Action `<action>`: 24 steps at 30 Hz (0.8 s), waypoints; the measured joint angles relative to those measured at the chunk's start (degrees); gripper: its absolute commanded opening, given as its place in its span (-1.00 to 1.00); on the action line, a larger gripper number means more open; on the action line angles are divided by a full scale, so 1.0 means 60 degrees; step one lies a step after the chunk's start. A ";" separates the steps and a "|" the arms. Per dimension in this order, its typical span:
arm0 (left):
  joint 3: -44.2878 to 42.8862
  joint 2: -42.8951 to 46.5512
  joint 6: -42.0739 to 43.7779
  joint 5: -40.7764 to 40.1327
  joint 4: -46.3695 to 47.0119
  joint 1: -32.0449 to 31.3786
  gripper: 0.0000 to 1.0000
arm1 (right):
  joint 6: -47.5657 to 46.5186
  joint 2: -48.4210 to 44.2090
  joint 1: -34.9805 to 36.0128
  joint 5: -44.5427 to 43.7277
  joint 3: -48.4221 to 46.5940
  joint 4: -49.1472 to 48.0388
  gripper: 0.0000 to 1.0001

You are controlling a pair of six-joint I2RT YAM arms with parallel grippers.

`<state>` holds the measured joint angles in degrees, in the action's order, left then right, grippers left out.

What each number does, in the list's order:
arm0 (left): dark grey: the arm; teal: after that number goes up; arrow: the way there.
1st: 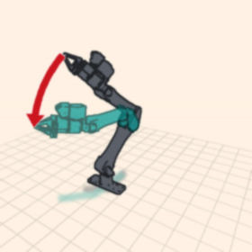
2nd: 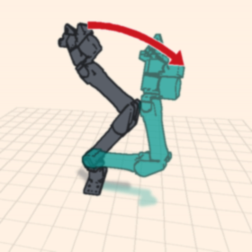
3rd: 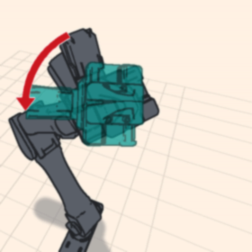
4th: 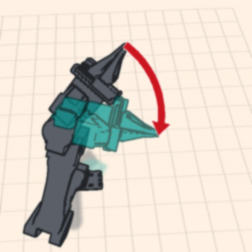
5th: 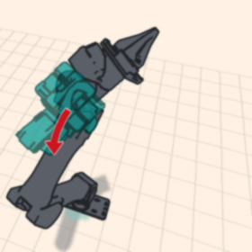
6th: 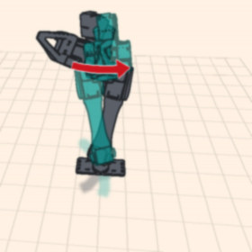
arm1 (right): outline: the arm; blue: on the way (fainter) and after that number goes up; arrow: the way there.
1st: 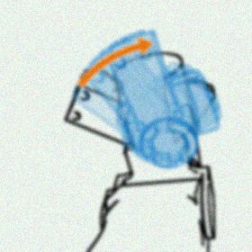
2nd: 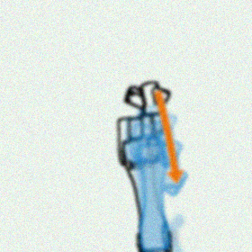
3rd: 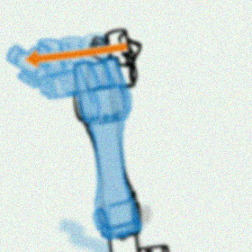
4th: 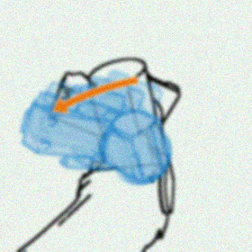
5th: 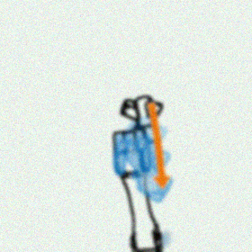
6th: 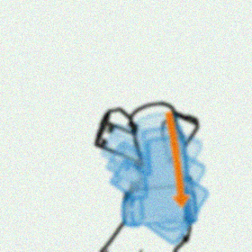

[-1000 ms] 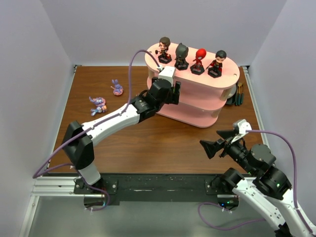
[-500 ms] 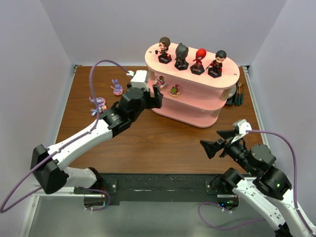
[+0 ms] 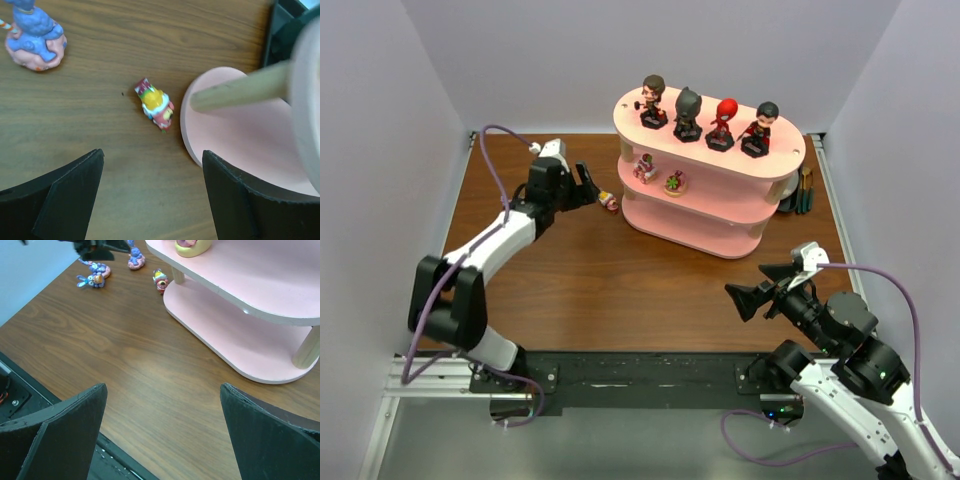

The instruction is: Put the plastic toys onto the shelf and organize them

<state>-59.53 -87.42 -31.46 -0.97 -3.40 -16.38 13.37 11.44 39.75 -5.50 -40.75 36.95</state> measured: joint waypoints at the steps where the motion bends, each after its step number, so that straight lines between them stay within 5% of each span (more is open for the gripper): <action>1: -0.0226 -0.0448 -0.0142 0.0313 0.0047 0.0222 0.68 | 0.0000 0.0000 0.0000 0.0000 0.0000 0.0000 0.96; 12: -0.3118 -0.4273 -0.1617 0.2095 0.0747 0.1147 0.55 | -0.0011 0.0157 0.0000 0.0007 0.0004 0.0000 0.96; 24: -0.4000 -0.5727 -0.1927 0.2273 0.0674 0.1169 0.38 | -0.0015 0.0404 0.0000 0.0011 0.0102 0.0000 0.97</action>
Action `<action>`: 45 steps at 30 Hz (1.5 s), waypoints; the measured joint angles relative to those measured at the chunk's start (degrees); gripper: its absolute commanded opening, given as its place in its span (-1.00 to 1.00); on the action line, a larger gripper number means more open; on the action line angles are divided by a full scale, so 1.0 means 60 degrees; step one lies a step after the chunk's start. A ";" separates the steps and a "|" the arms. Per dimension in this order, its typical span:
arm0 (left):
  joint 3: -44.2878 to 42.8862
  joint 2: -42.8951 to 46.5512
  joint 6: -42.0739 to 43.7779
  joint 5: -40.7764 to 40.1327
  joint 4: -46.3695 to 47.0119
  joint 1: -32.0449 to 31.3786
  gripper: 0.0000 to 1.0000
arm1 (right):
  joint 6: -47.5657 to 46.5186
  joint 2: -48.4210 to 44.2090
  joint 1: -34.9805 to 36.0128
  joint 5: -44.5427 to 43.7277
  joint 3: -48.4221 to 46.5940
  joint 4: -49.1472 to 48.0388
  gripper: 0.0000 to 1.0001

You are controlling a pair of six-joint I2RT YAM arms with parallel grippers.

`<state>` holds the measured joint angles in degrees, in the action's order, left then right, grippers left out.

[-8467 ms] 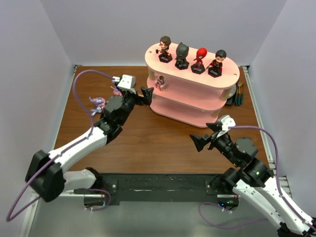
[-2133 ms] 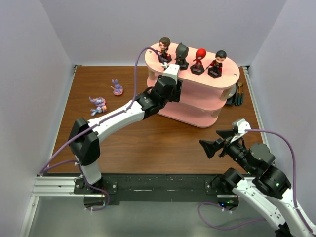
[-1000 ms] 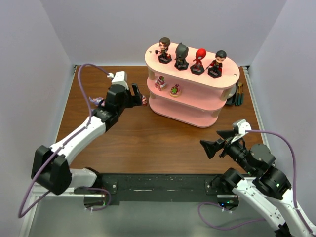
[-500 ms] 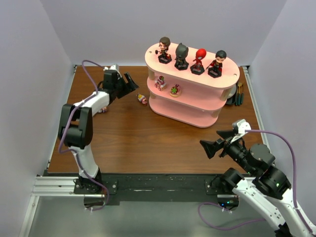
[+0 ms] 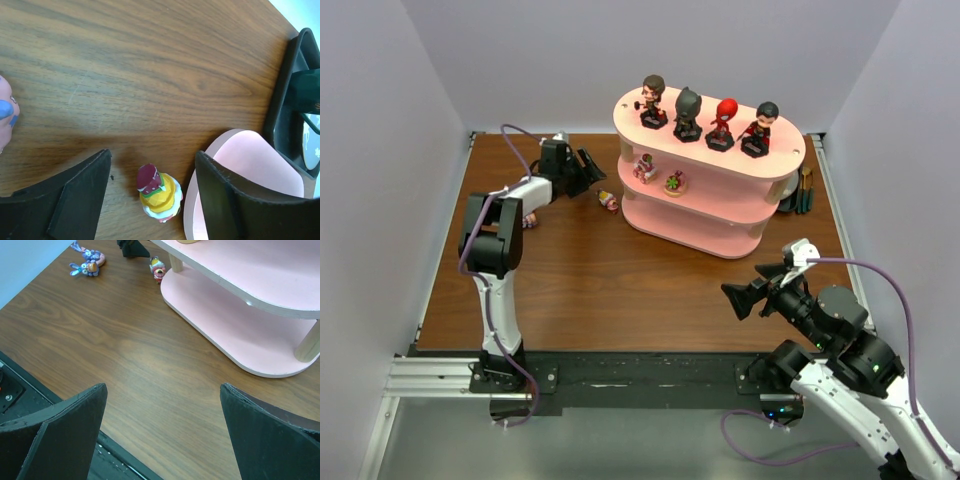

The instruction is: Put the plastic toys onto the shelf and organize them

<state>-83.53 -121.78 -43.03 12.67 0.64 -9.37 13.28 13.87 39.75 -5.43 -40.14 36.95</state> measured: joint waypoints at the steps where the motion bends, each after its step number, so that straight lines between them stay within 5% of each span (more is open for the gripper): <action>1: 0.0000 -0.0025 0.0000 0.0007 0.0000 0.0000 0.36 | 0.0000 0.0000 0.0000 0.0004 0.0000 0.0000 0.97; 7: 0.0117 -0.0080 -0.0160 0.0321 0.0146 0.0000 0.08 | 0.0000 0.0011 0.0000 0.0007 0.0000 0.0000 0.96; 14: 0.0634 -0.0219 -0.0474 0.0780 0.0481 0.0004 0.02 | 0.0015 0.0011 0.0000 0.0033 0.0000 0.0000 0.96; 21: 0.0903 -0.0233 -0.0761 0.1144 0.1020 0.0025 -0.70 | 0.0080 0.0229 0.0000 0.0102 0.0000 -0.0011 0.96; 26: 0.1971 0.0175 -0.1173 0.1377 0.2018 0.0069 -0.98 | 0.0186 0.0652 0.0000 0.0368 0.0000 -0.0018 0.97; 40: 0.8816 0.6539 -0.3140 0.1384 0.4127 -0.0058 -1.00 | 0.2422 0.2222 0.0000 0.2463 0.1432 -0.3144 0.97; 45: 1.0302 0.9300 -0.3982 0.0856 0.4218 -0.1184 -1.00 | 0.3311 0.2845 0.0066 0.2889 0.1993 -0.4597 0.95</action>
<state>-21.71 -65.98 -66.92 17.80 25.96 -16.47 33.15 30.94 40.14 11.90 -28.18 9.37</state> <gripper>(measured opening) 0.327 0.983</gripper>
